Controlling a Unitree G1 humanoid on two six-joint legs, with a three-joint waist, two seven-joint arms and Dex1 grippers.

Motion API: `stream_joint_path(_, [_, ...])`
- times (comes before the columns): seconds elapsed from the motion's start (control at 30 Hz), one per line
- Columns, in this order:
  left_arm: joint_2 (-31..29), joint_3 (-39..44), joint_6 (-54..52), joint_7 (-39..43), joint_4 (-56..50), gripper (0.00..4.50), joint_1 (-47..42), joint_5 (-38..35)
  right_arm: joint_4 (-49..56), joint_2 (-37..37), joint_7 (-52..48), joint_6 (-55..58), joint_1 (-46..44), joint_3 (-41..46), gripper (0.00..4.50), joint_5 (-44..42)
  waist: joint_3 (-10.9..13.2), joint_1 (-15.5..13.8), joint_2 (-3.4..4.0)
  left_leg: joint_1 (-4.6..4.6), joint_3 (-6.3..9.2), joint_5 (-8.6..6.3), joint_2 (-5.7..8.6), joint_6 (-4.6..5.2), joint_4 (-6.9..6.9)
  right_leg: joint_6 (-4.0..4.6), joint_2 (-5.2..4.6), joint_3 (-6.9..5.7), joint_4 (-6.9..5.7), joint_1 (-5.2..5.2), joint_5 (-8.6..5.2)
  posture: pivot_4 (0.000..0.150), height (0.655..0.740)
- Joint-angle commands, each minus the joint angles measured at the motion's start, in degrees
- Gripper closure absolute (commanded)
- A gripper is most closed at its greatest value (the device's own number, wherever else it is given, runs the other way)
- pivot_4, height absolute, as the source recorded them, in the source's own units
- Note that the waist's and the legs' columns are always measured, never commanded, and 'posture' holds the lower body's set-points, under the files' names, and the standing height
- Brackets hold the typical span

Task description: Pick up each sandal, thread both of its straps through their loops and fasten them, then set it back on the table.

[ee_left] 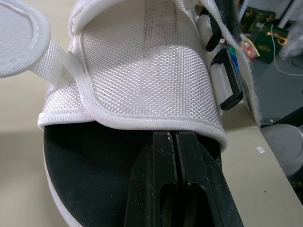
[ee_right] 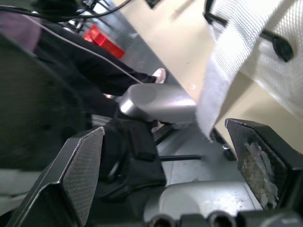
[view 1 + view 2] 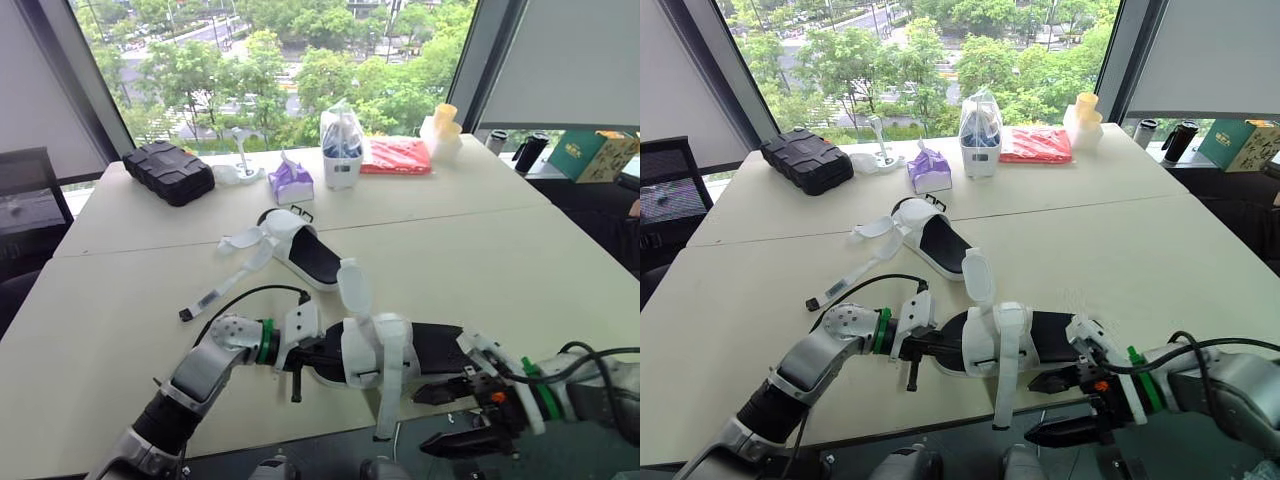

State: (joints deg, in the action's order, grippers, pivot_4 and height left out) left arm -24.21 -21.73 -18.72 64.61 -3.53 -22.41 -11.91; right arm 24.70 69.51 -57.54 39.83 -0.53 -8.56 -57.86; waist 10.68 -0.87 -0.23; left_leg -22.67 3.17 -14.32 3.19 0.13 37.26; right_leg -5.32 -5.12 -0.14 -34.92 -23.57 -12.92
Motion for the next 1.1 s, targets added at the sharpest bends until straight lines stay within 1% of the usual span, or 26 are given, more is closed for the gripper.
stream_joint_path(0.03, [0.21, -0.87, -0.63, -0.09, -1.97, 4.5, 0.52, -0.43, 0.91, -4.48, 2.8, 3.51, -1.91, -0.44, 0.05, 1.68, 0.0, -0.01, 0.0, 0.0, 0.0, 0.0, 0.0, 0.0, 0.0, -0.01, 0.01, 0.0, 0.0, 0.0, 0.0, 0.15, 0.74])
stream_joint_path(0.3, [0.24, -0.58, -1.32, -0.43, -2.37, 4.5, 0.39, -0.43, 1.12, -14.45, 6.29, 11.52, -6.09, -1.4, 0.05, 1.9, 0.0, 0.01, -0.01, 0.01, 0.02, 0.0, 0.01, 0.0, 0.02, -0.02, 0.05, -0.01, -0.03, 0.01, 0.01, 0.15, 0.74])
stream_joint_path(0.33, [0.16, -0.49, -1.41, -0.5, -2.44, 4.5, 0.41, -0.46, 0.98, -15.4, 6.29, 12.17, -6.51, -1.92, 0.28, 2.43, 0.0, 0.02, -0.01, 0.01, 0.02, 0.0, 0.01, 0.0, 0.02, -0.02, 0.05, -0.01, -0.04, 0.01, 0.01, 0.15, 0.74])
stream_joint_path(0.4, [-0.03, -0.4, -1.55, -0.6, -2.66, 4.5, 0.48, -0.47, 0.52, -16.96, 6.34, 13.08, -7.25, -2.87, 0.92, 3.64, 0.0, 0.02, -0.01, 0.01, 0.03, 0.0, 0.0, 0.0, 0.02, -0.02, 0.07, -0.02, -0.03, 0.0, 0.0, 0.15, 0.74])
stream_joint_path(0.43, [-0.07, -0.33, -1.68, -0.7, -2.77, 4.5, 0.51, -0.51, 0.25, -17.58, 6.31, 13.82, -7.65, -3.28, 1.37, 4.01, 0.0, 0.02, -0.01, 0.01, 0.03, 0.0, 0.0, 0.01, 0.01, -0.02, 0.07, -0.04, -0.03, 0.0, 0.0, 0.15, 0.74])
stream_joint_path(0.5, [-0.1, -0.24, -1.91, -0.96, -3.0, 4.5, 0.56, -0.53, 0.45, -18.27, 5.76, 14.49, -7.88, -3.93, 2.39, 4.86, 0.0, 0.01, -0.01, 0.01, 0.03, 0.0, 0.01, 0.0, 0.01, -0.03, 0.07, -0.05, -0.03, 0.0, 0.0, 0.15, 0.74])
stream_joint_path(0.57, [-0.08, -0.1, -2.17, -1.3, -3.19, 4.5, 0.61, -0.56, 1.13, -18.51, 5.23, 14.93, -7.7, -4.73, 3.53, 5.77, 0.0, 0.03, -0.01, 0.01, 0.03, 0.0, 0.01, 0.0, 0.01, -0.03, 0.08, -0.06, -0.03, 0.0, 0.0, 0.15, 0.74])
stream_joint_path(0.63, [-0.1, -0.01, -2.34, -1.48, -3.33, 4.5, 0.64, -0.61, 1.6, -18.7, 4.84, 15.36, -7.48, -4.91, 4.47, 6.32, 0.0, 0.03, -0.01, 0.01, 0.03, 0.0, 0.01, 0.01, 0.02, -0.03, 0.08, -0.06, -0.04, 0.01, 0.0, 0.15, 0.74])
stream_joint_path(0.73, [-0.12, 0.06, -2.37, -1.62, -3.41, 4.5, 0.68, -0.61, 2.02, -18.05, 3.59, 16.25, -8.29, -3.67, 4.47, 5.93, 0.0, 0.03, -0.01, 0.01, 0.03, 0.0, 0.01, 0.0, 0.02, -0.03, 0.09, -0.07, -0.04, 0.0, 0.0, 0.15, 0.74])
stream_joint_path(0.83, [-0.02, 0.11, -2.13, -1.75, -3.1, 4.5, 0.5, -0.53, 1.94, -15.9, 1.61, 19.38, -12.89, -0.21, 4.47, 3.19, 0.01, 0.06, 0.01, 0.01, 0.03, 0.0, 0.01, 0.01, 0.03, -0.04, 0.09, -0.07, -0.04, 0.01, 0.01, 0.15, 0.74])
stream_joint_path(0.93, [0.17, 0.14, -1.81, -1.86, -2.57, 4.5, 0.17, -0.44, -1.29, -14.76, 0.62, 24.68, -21.03, 2.72, 4.47, -0.59, 0.02, 0.15, 0.0, 0.02, 0.0, 0.0, 0.01, 0.01, 0.07, -0.03, 0.09, -0.06, -0.06, 0.01, 0.01, 0.15, 0.74])
stream_joint_path(1.0, [0.42, 0.14, -1.59, -2.05, -2.28, 4.5, 0.02, -0.36, -5.63, -13.48, -0.61, 26.97, -28.53, 1.02, 4.47, 2.42, 0.02, 0.12, -0.02, 0.05, 0.04, 0.0, 0.01, 0.01, 0.06, -0.03, 0.1, -0.08, -0.06, 0.05, 0.01, 0.15, 0.74])
stream_joint_path(1.07, [0.6, 0.13, -1.42, -2.17, -2.1, 4.5, -0.03, -0.29, -9.44, -12.12, -3.86, 30.78, -35.31, -3.18, 4.47, 4.56, 0.02, 0.03, 0.0, 0.04, 0.04, 0.0, 0.01, 0.01, 0.04, -0.02, 0.1, -0.09, -0.06, 0.0, 0.01, 0.15, 0.74])
stream_joint_path(1.1, [0.71, 0.12, -1.34, -2.25, -2.04, 4.5, 0.01, -0.27, -12.26, -12.74, -4.48, 31.41, -38.3, -4.51, 4.47, 5.94, 0.02, -0.03, -0.01, 0.01, 0.05, 0.0, 0.01, 0.01, 0.02, -0.02, 0.09, -0.1, -0.06, -0.03, 0.0, 0.15, 0.74])
